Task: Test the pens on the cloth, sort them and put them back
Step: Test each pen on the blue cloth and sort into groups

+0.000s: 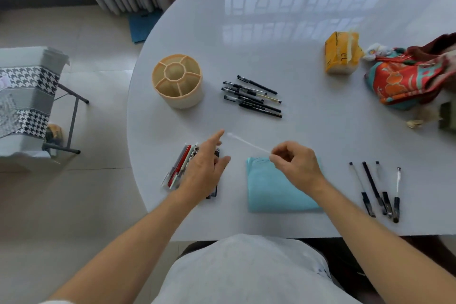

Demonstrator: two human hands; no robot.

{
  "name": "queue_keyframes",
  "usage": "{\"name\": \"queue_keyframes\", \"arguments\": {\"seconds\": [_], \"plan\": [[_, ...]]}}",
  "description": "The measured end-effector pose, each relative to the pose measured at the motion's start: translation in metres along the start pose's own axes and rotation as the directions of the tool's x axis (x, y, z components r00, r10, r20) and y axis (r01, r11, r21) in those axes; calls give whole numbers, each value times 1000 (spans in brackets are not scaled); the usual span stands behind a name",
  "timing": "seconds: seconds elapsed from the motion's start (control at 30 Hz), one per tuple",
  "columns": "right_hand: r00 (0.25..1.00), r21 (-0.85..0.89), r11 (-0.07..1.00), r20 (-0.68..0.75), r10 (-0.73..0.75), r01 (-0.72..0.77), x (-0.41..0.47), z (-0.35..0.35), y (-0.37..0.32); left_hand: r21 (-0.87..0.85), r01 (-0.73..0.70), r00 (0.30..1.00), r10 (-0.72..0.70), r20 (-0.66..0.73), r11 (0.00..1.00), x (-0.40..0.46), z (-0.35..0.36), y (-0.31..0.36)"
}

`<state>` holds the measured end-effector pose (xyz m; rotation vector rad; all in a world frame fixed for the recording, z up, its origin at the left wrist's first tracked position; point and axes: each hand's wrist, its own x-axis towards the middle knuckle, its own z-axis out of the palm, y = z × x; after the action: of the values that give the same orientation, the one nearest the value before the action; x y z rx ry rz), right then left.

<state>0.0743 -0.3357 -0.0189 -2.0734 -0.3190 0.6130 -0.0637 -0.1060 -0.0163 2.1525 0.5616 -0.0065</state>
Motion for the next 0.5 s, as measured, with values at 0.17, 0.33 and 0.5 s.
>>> {"name": "queue_keyframes", "arguments": {"seconds": [0.17, 0.33, 0.5], "plan": [[988, 304, 944, -37, 148, -129, -60, -15, 17, 65, -131, 898, 90, 431, 989, 10, 26, 15], [950, 675, 699, 10, 312, -236, -84, -10, 27, 3, -136, 804, 108, 584, 991, -6, 55, 30], [964, 428, 864, 144, 224, -265, -91, 14, 31, 36, -224, 757, 150, 636, 974, -16, 71, 40]]}}
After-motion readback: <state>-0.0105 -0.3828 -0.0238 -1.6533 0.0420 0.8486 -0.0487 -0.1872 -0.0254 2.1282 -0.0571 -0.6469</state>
